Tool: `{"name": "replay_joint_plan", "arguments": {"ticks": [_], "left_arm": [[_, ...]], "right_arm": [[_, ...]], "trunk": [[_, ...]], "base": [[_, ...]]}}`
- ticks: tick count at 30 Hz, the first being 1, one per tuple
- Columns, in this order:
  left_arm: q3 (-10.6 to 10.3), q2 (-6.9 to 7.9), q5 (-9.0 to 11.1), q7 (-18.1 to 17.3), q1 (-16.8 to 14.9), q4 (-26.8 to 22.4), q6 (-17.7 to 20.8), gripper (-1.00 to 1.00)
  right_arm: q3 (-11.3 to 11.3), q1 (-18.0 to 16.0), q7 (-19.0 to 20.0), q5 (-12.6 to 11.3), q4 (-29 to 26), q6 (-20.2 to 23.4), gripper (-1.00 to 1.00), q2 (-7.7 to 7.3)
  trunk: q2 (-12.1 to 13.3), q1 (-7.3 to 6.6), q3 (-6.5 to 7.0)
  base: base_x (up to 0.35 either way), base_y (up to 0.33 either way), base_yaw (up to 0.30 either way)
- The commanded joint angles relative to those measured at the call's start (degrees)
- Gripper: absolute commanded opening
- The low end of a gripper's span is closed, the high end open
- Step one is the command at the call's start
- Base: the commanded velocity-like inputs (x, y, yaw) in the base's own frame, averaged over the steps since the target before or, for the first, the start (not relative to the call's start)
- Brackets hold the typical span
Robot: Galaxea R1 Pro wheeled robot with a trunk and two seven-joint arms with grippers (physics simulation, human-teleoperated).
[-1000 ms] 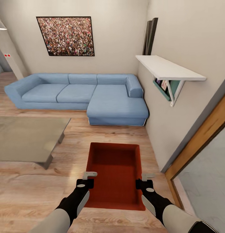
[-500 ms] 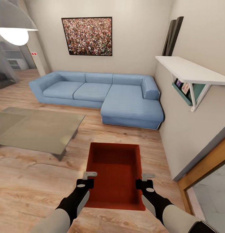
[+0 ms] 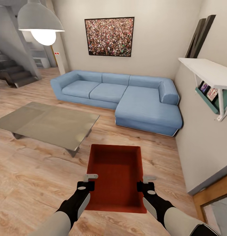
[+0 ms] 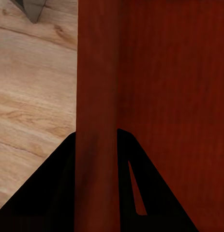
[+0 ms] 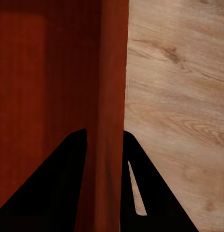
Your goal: Move the two storage containers from the living room to the garage. In the garage, place one container on the floor and stack the other container on top of it (either order is fine).
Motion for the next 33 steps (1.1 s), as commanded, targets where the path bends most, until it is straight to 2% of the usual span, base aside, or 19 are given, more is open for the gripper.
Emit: {"name": "replay_joint_plan", "arguments": {"ticks": [1, 33], "left_arm": [[-0.94, 0.09, 1.72, 0.67, 0.00, 0.09, 2.03, -1.00], [-0.94, 0.09, 1.72, 0.62, 0.00, 0.13, 2.05, -1.00]], "right_arm": [[-0.89, -0.12, -1.33, 0.55, -0.10, -1.37, -1.00, -0.45], [-0.89, -0.12, -1.33, 0.55, -0.10, -1.43, -1.00, -0.46]], "trunk": [[-0.11, 0.03, -0.10], [-0.11, 0.03, -0.10]], "base": [[0.000, 0.000, 0.300], [0.000, 0.000, 0.300]]}}
